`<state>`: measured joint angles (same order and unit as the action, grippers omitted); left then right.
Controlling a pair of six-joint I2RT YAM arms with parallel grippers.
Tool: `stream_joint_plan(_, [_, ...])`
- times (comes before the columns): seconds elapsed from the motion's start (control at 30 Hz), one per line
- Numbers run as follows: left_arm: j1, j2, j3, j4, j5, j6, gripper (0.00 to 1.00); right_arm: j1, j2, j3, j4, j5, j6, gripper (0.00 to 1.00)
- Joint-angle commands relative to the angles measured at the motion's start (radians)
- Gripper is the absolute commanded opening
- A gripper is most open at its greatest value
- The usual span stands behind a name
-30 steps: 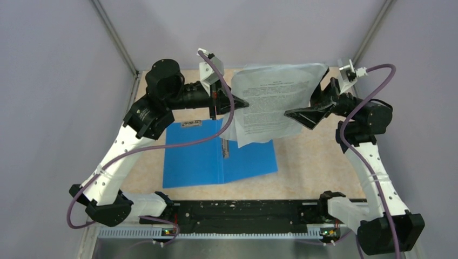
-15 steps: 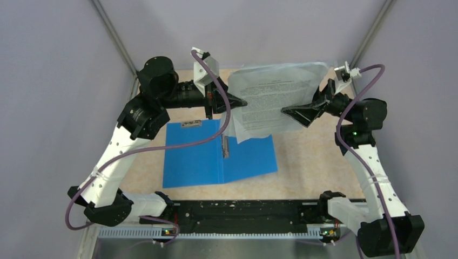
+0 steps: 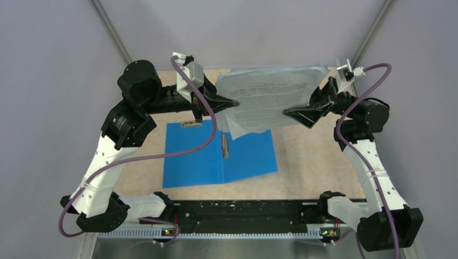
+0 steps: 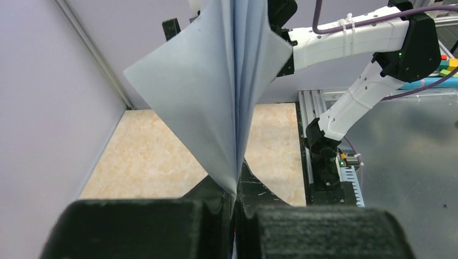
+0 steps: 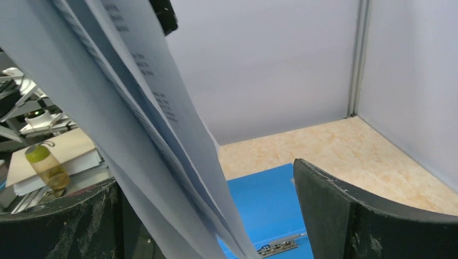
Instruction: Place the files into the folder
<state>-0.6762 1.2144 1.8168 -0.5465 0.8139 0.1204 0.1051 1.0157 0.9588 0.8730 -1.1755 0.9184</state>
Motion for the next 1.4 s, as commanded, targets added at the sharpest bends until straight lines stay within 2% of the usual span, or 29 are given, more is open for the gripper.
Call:
stream_joint_plan(0.0, [0.000,-0.005,0.023,0.026,-0.012,0.018,0.00,0.016,0.071,0.073,0.342,-0.038,0.214,0.99])
stream_joint_plan(0.1, [0.003,-0.009,0.011,0.053,-0.043,0.002,0.00,0.043,0.128,0.103,0.505,-0.042,0.346,0.99])
stream_joint_plan(0.17, [0.006,-0.003,0.007,0.074,-0.070,-0.016,0.00,0.068,0.149,0.120,0.548,-0.045,0.392,0.99])
stream_joint_plan(0.33, [0.052,0.036,-0.004,0.133,-0.071,-0.097,0.00,0.096,0.121,0.118,0.442,-0.034,0.308,0.94])
stream_joint_plan(0.4, [0.071,0.042,-0.033,0.177,-0.048,-0.132,0.00,0.096,0.089,0.110,0.309,-0.027,0.198,0.85])
stream_joint_plan(0.57, [0.102,0.050,-0.089,0.234,-0.028,-0.183,0.00,0.096,-0.010,0.127,-0.237,0.066,-0.209,0.55])
stream_joint_plan(0.77, [0.111,0.057,-0.173,0.337,-0.017,-0.245,0.00,0.095,-0.031,0.136,-0.453,0.155,-0.340,0.14])
stream_joint_plan(0.87, [0.109,0.039,-0.267,0.428,-0.035,-0.263,0.00,0.097,-0.056,0.112,-0.558,0.236,-0.435,0.00])
stream_joint_plan(0.93, [0.094,0.028,-0.345,0.486,-0.069,-0.252,0.00,0.097,-0.080,0.070,-0.583,0.295,-0.499,0.00])
stream_joint_plan(1.07, [0.054,0.015,-0.491,0.627,-0.195,-0.220,0.00,0.097,-0.123,-0.060,-0.517,0.409,-0.546,0.00])
stream_joint_plan(1.27, [0.034,0.053,-0.649,0.814,-0.255,-0.195,0.00,0.097,-0.111,-0.226,-0.314,0.417,-0.576,0.00])
stream_joint_plan(1.37, [0.033,0.089,-0.721,0.921,-0.233,-0.167,0.00,0.097,-0.101,-0.329,-0.159,0.426,-0.582,0.00])
